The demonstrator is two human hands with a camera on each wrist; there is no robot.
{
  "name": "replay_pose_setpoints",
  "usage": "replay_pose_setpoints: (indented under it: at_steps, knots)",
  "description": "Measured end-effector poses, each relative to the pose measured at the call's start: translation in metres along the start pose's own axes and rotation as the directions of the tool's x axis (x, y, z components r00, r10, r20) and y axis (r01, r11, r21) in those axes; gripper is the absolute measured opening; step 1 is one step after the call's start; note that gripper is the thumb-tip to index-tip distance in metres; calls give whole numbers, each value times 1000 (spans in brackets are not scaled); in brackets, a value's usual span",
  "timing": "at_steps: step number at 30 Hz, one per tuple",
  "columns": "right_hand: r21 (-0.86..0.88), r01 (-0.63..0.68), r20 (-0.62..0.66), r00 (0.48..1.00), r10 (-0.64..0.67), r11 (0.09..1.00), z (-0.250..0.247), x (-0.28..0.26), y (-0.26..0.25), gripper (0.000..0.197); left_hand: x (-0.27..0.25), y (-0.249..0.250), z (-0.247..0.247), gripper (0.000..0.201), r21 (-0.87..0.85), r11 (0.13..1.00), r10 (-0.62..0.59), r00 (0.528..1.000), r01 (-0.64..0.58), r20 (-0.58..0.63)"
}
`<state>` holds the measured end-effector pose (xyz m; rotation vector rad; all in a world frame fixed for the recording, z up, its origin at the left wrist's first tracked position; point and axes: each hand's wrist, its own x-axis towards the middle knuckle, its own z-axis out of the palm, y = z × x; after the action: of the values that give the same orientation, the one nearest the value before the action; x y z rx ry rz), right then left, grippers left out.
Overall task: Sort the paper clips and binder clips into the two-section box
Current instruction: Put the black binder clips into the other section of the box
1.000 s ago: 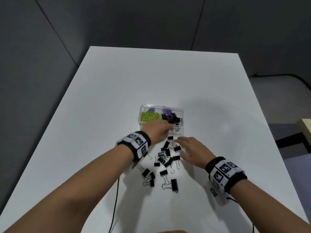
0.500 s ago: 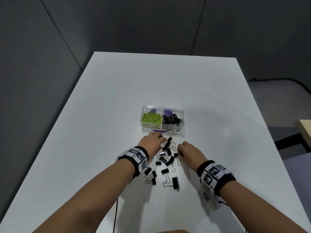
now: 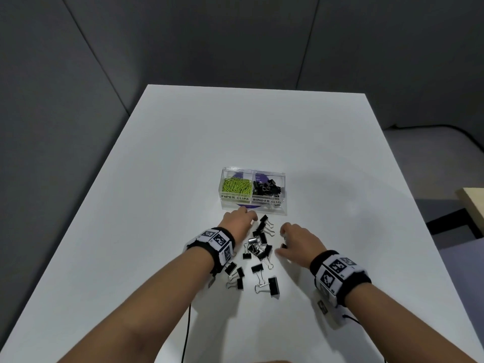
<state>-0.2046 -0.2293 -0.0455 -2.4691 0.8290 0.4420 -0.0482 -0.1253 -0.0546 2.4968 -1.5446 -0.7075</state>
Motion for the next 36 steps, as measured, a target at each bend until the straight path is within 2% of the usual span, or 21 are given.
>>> replay_pose_setpoints:
  at_steps: [4,6,9,13,17,19,21,22,26,30,32,36]
  knots:
    - [136,-27,27,999,23,990,6,-3,6,41,2,2,0,42,-235,972,-24,1000,23,-4]
    - [193,-17,50,999,7,981,6,-5,9,46,3,3,2,42,-234,972,-18,1000,23,26]
    - [168,1,89,996,-16,986,1,-9,19,52,3,1,6,43,-187,982,3,1000,2,27]
    - [130,-21,78,997,10,991,1,-13,31,34,5,2,9,45,-178,984,8,1000,-4,23]
    - [147,-5,88,996,-8,989,2,-10,31,27,6,12,6,34,-209,977,-45,999,42,-8]
    - [152,-9,87,996,-4,988,1,-9,31,29,8,18,5,43,-176,983,-54,999,52,-7]
    - [152,-19,92,996,5,988,2,-7,31,34,10,22,4,55,-137,985,-102,994,106,39]
    - [145,-22,98,995,8,989,1,-6,31,37,12,25,3,55,-129,982,-130,990,137,63]
    - [132,-16,123,992,0,991,-1,-5,29,40,18,32,-2,32,-91,979,-174,979,184,108]
    - [106,-30,146,989,14,994,-4,-6,26,39,15,33,-4,30,-111,976,-174,978,187,116]
    - [128,-46,160,987,25,991,-4,-7,25,36,12,32,-6,26,-131,977,-151,981,167,125]
    - [178,-55,183,983,22,982,-9,-7,23,30,6,25,-10,17,-42,997,-64,985,71,159]
